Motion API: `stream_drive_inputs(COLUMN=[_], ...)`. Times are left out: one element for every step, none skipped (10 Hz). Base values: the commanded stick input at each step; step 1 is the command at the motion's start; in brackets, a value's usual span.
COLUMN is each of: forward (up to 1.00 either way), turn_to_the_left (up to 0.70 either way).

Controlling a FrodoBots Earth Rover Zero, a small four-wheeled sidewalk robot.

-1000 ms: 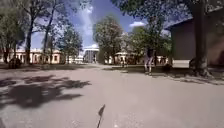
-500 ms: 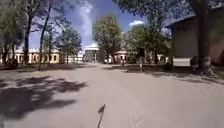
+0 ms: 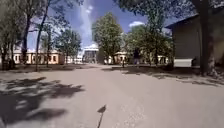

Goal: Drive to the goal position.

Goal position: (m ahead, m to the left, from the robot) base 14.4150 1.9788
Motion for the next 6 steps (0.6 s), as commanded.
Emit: stream_drive_inputs(forward=[0.7, 0.7, 0.7, 0.7, 0.7, 0.7], turn_to_the_left=[0.06, 0.06, 0.06, 0.06, 0.06, 0.06])
